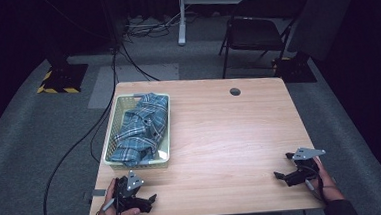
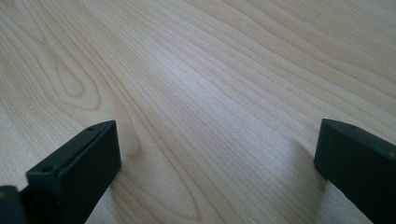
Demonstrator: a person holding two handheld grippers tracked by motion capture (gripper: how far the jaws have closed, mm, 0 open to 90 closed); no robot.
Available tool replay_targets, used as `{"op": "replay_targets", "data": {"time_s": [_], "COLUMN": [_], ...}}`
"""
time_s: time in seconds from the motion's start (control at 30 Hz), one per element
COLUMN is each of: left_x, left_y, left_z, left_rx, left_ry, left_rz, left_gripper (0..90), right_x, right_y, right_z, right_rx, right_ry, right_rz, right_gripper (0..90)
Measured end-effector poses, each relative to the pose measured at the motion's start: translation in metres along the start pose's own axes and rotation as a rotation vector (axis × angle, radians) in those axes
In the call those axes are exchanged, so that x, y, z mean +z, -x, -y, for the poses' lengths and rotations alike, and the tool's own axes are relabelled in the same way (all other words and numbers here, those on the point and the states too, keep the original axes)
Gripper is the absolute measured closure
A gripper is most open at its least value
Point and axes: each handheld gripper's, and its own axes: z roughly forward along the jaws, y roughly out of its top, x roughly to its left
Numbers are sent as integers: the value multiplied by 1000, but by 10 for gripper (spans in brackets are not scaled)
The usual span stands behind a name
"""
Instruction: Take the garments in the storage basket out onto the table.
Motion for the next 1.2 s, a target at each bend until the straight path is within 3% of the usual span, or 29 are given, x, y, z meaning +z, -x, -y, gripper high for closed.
{"op": "replay_targets", "data": {"time_s": [0.33,0.53,1.2], "left_x": [-3,-6,-15], "left_y": [2,4,17], "left_z": [-6,-9,-22], "left_rx": [-4,-9,30], "left_ry": [-80,-108,-111], "left_rz": [-8,-40,-43], "left_gripper": [4,27,31], "right_x": [0,0,0], "right_y": [0,0,0], "right_z": [0,0,0], "right_rx": [-2,-2,-1], "right_ry": [-1,0,0], "right_rz": [-2,-2,-2], "right_gripper": [4,4,4]}}
